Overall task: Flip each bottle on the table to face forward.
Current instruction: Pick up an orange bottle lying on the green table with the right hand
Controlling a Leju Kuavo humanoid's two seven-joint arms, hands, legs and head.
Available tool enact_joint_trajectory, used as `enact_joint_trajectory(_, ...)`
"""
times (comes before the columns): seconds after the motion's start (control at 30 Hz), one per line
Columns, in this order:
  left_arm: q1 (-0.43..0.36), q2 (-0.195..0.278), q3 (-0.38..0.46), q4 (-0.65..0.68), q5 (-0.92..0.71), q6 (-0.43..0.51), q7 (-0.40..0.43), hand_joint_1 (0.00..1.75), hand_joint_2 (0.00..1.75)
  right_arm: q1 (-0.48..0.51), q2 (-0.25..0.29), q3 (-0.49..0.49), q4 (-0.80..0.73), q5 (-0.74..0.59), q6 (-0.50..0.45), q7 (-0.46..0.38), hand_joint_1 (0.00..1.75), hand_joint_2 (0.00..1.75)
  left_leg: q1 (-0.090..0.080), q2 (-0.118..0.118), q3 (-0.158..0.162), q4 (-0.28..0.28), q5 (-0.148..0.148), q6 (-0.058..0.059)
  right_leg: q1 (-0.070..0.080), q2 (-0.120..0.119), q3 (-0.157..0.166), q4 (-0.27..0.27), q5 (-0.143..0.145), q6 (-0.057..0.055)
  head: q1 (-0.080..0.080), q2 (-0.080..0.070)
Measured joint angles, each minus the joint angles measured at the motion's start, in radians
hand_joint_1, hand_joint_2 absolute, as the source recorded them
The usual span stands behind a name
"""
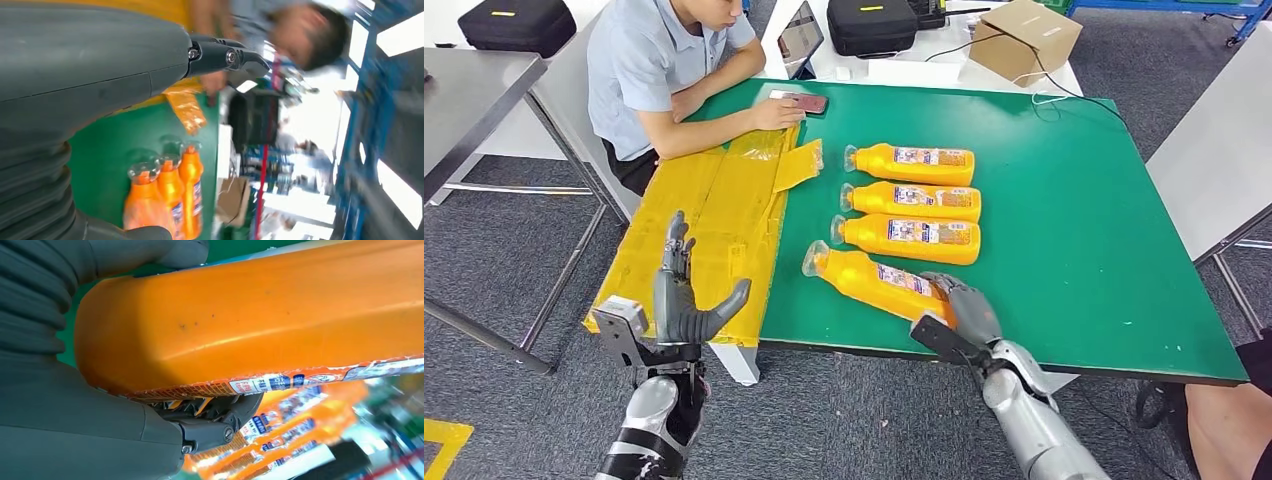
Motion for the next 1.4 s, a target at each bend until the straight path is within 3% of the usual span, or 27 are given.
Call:
enact_joint_trajectory(0.17, -0.006, -0.031, 0.041, 0.029, 0.327, -0.01, 0.15, 0.0, 1.75, 0.119, 0.055, -0.055, -0.181, -0.14, -0.091, -0.062, 1.75, 1.75, 0.0, 0.0, -0.006, 0.0, 0.001, 0.0, 0.0, 0.0, -0.006, 0.001, 0.0, 0.0, 0.0, 0.0)
enact_joint_trajectory(0.43, -0.005, -0.034, 0.05, 0.068, 0.417, -0.065, 0.198, 0.0, 1.75, 0.169, 0.087, -0.073, -0.324, -0.181, -0.178, -0.104, 1.75, 1.75, 0.0, -0.001, -0.01, 0.0, 0.0, 0.0, -0.001, 0.0, -0.009, 0.0, 0.0, 0.0, 0.0, 0.0)
enact_joint_trajectory(0.6, 0.028, -0.029, 0.004, 0.062, 0.367, -0.25, 0.181, 0.0, 1.75, 0.181, 0.109, -0.074, -0.383, -0.2, -0.215, -0.128, 1.75, 1.75, 0.0, -0.001, -0.011, 0.0, 0.0, 0.0, -0.001, 0.0, -0.01, 0.0, 0.0, 0.0, 0.0, 0.0)
enact_joint_trajectory(0.77, 0.096, -0.015, -0.075, 0.013, 0.216, -0.362, 0.117, 0.0, 1.75, 0.184, 0.135, -0.054, -0.385, -0.196, -0.159, -0.148, 1.75, 1.75, 0.0, -0.001, -0.012, 0.0, 0.0, 0.0, -0.001, 0.0, -0.011, 0.0, 0.0, 0.0, 0.0, 0.0)
enact_joint_trajectory(1.03, 0.112, -0.014, -0.134, -0.021, 0.143, -0.36, 0.104, 0.0, 1.75, 0.156, 0.193, 0.042, -0.306, -0.169, -0.09, -0.168, 1.75, 1.75, 0.0, 0.0, -0.012, 0.0, 0.0, 0.0, 0.0, 0.0, -0.012, 0.001, 0.0, 0.0, 0.0, 0.0)
enact_joint_trajectory(1.4, 0.093, -0.015, -0.152, -0.023, 0.179, -0.343, 0.147, 0.0, 1.75, 0.124, 0.254, 0.186, -0.211, -0.097, -0.113, -0.196, 1.75, 1.75, 0.0, -0.002, -0.013, 0.0, 0.0, 0.0, -0.001, 0.0, -0.013, 0.001, 0.0, 0.0, 0.0, 0.0)
